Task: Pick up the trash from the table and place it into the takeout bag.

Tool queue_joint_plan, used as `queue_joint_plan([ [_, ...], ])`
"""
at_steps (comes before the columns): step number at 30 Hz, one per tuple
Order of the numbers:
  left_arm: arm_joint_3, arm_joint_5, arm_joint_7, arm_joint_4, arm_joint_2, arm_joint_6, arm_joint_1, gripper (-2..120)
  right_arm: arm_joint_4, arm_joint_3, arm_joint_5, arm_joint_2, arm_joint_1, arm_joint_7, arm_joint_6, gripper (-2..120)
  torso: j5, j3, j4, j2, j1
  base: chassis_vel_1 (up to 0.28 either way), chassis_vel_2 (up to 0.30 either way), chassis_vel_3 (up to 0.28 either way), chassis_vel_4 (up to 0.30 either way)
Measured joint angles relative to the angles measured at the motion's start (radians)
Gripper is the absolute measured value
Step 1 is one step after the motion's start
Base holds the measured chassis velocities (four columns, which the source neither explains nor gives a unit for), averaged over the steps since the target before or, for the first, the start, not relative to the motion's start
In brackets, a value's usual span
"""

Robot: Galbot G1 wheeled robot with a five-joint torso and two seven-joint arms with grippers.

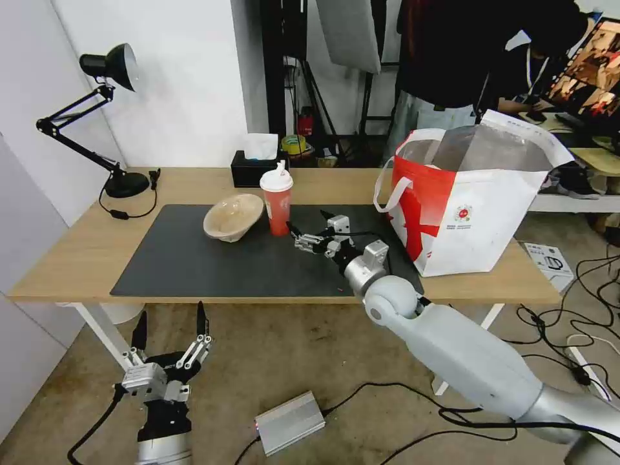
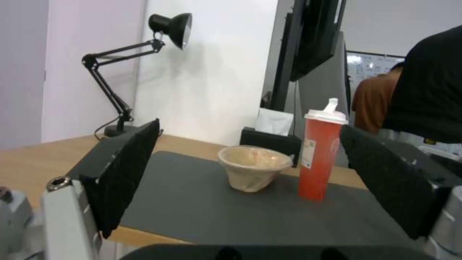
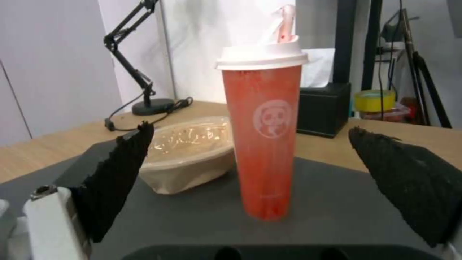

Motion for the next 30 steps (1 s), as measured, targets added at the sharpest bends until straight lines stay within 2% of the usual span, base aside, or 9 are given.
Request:
queue_joint_plan([
  [30, -0.006, -0.001, -0.002, 0.003, -0.001, 0.000, 0.005, 100, -0.156, -0.021, -0.031, 0.125, 0.064, -0.001, -0.007, 100, 0.0001, 0.000, -0.0001, 0.000, 0.000, 0.000, 0.000, 0.000, 0.000],
])
